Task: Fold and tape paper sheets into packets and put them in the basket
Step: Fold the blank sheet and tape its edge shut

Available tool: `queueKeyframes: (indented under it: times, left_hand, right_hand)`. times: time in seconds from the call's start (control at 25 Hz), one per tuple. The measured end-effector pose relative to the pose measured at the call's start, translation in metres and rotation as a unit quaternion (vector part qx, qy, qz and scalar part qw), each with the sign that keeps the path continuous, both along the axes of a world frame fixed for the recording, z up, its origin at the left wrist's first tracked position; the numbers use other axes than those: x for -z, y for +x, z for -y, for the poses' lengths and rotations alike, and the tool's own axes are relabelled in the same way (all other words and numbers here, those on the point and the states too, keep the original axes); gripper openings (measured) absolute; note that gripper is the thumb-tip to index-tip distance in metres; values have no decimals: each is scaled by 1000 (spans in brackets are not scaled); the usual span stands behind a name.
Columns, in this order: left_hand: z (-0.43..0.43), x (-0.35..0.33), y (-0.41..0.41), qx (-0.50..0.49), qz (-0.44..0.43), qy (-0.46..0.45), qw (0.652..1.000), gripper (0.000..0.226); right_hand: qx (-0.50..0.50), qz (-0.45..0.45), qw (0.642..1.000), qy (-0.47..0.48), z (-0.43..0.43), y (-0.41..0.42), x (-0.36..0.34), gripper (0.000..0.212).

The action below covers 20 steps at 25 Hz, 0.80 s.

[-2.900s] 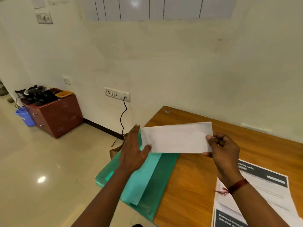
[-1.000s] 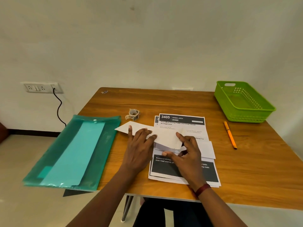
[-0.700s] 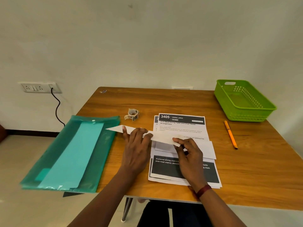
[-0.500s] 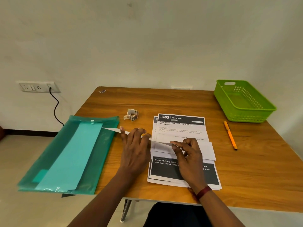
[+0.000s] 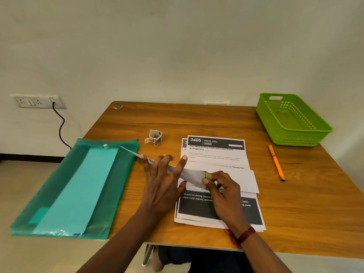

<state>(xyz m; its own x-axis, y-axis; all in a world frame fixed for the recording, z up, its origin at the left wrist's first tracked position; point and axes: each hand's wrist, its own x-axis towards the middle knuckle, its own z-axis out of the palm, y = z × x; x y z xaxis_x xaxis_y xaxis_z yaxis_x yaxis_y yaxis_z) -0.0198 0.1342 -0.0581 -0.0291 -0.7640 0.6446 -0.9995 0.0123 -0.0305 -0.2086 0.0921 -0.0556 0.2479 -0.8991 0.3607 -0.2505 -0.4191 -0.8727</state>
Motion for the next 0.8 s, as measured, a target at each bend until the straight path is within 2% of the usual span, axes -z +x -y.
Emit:
queueKeyframes:
  times: [0.12,0.28,0.44,0.56,0.8]
  left_hand:
    - [-1,2,0,16,17,-5,1000,107]
    - [-1,2,1,21,18,-20,999,100]
    - [-3,-1,-1,33,31,-26,999,95]
    - [-2,-3,-2,35,26,-17,999,102]
    - [4,-15,6,54,34,7,998,106]
  right_hand:
    - [2,11,1000,26,-1,-1,-1,15]
    - [-20,65,994,81,1,-4,0,6]
    - [-45,61,994,77,-2,-3,-4,11]
    - [-43,66,994,76,-3,-2,-8,15]
    - [-71,66,986,132,0,-4,-18,25]
